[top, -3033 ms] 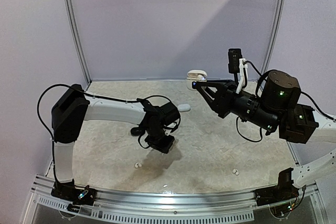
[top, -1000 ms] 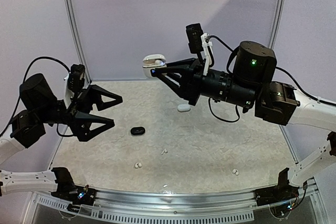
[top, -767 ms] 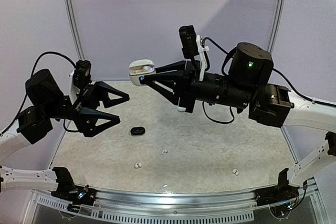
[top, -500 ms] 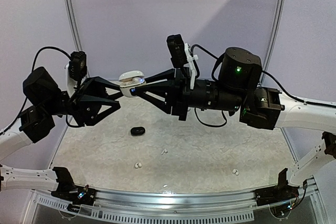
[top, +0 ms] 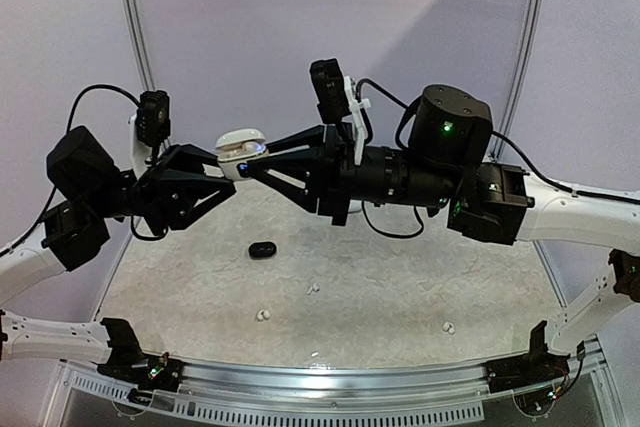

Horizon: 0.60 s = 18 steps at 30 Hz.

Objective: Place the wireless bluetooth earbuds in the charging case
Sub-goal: Pass from the right arm to the left

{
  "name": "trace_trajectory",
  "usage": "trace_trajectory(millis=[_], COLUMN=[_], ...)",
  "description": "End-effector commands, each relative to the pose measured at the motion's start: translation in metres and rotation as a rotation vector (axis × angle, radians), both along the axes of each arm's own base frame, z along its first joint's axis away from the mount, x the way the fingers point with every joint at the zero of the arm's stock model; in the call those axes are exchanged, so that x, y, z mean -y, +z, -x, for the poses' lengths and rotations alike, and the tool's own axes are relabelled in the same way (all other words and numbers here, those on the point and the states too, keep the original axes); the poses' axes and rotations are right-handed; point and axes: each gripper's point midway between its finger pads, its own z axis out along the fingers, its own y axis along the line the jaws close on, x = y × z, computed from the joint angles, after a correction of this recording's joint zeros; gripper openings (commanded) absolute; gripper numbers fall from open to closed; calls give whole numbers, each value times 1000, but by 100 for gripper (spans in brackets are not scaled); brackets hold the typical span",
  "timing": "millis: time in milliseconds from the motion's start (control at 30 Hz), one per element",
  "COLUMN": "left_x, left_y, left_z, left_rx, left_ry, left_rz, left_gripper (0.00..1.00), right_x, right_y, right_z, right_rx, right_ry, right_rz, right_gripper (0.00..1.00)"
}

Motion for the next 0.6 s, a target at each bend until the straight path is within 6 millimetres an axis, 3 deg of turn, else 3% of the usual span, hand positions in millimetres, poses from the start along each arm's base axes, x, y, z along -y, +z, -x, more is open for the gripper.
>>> trace_trajectory(millis=[0, 300, 567], left_x=[1, 2, 2], left_y=[10, 17, 21], left_z=[5, 7, 9], left_rx=[13, 32, 39], left_ry=[-11, -20, -28], left_rz=[26, 46, 51], left_gripper=[32, 26, 29], right_x=[-1, -3, -3], right_y=[9, 3, 0], right_z=[0, -3, -6], right_rx=[13, 4, -1], right_ry=[0, -14, -32], right_rz=[-23, -6, 9], right_gripper=[0, 0, 0])
